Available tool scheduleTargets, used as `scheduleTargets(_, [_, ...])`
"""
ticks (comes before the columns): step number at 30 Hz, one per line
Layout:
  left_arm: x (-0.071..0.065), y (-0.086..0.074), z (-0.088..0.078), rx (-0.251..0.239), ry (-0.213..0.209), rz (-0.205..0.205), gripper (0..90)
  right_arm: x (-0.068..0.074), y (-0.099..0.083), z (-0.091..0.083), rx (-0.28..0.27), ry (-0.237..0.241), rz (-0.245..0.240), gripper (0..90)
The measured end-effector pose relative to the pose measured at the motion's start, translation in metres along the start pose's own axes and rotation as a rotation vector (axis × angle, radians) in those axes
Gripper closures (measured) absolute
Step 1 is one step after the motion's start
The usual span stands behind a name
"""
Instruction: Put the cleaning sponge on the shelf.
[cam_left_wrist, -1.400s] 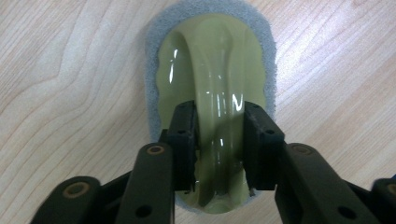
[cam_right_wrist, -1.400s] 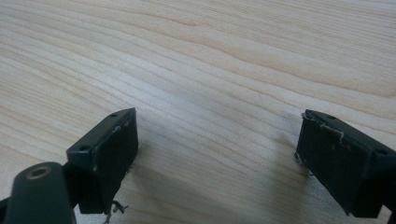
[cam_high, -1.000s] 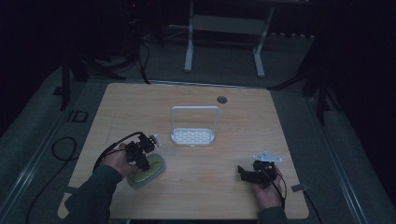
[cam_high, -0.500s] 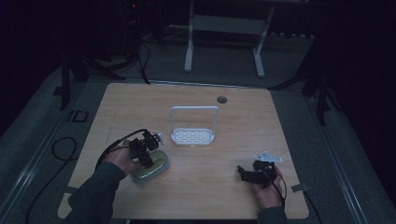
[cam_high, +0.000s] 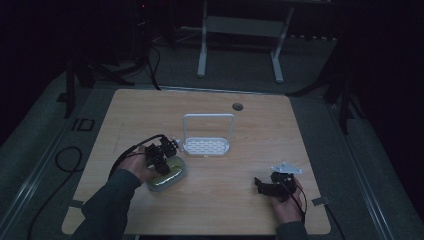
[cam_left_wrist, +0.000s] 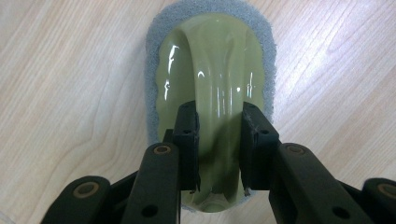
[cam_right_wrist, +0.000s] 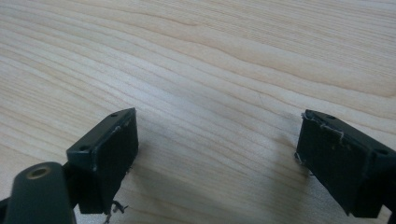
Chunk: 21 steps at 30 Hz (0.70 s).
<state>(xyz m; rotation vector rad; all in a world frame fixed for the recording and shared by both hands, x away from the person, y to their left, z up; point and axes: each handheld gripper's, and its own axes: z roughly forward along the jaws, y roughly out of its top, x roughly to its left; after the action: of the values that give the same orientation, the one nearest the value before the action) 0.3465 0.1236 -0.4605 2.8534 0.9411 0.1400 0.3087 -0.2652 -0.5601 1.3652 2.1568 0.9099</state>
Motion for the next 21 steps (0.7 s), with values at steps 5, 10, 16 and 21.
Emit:
scheduleTargets(5, [0.000, 0.006, -0.001, -0.012, 0.001, 0.017, 71.7, 0.000, 0.000, 0.000, 0.001, 0.000, 0.001, 12.4])
scheduleTargets(10, [0.000, 0.011, -0.004, -0.023, 0.009, 0.048, 71.6, 0.000, 0.000, 0.000, 0.000, 0.000, -0.001, 12.4])
scheduleTargets(16, [0.002, 0.016, -0.010, -0.062, 0.008, 0.067, 71.6, 0.000, 0.000, 0.000, 0.000, 0.000, -0.001, 12.4])
scheduleTargets(21, [0.004, 0.018, -0.011, -0.073, 0.004, 0.078, 71.7, 0.000, 0.000, 0.000, 0.000, 0.000, -0.001, 12.4])
